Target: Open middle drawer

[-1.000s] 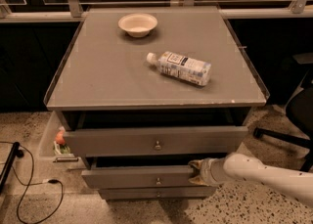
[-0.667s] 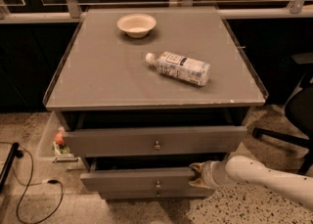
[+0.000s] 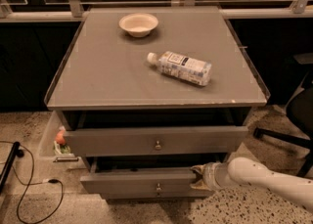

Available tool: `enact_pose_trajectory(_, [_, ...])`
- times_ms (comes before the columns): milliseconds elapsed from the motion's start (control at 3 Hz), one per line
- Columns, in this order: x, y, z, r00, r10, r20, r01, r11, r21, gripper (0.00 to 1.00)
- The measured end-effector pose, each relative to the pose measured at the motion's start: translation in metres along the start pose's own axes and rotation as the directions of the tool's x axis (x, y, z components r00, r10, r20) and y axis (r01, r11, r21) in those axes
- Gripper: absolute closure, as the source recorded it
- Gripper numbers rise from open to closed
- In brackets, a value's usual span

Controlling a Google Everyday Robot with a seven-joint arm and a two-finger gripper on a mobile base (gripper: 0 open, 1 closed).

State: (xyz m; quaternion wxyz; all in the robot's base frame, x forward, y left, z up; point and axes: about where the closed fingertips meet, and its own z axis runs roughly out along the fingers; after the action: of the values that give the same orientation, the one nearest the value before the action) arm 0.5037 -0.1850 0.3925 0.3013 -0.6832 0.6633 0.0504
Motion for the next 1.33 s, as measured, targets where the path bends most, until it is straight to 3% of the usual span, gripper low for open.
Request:
enact_pose_trajectory(333, [0.000, 0.000, 0.000, 1.000, 0.000, 0.000, 0.000, 1.0000, 0.000, 0.83])
enact_pose_trajectory(1000, [0.000, -0.001, 0.001, 1.000, 0.008, 0.003, -0.008, 1.0000, -0.002, 0.35])
enact_pose_trajectory(1333, [0.005, 0.009, -0.002, 0.998, 0.042, 0.055, -0.041, 0.9989, -0.023, 0.12])
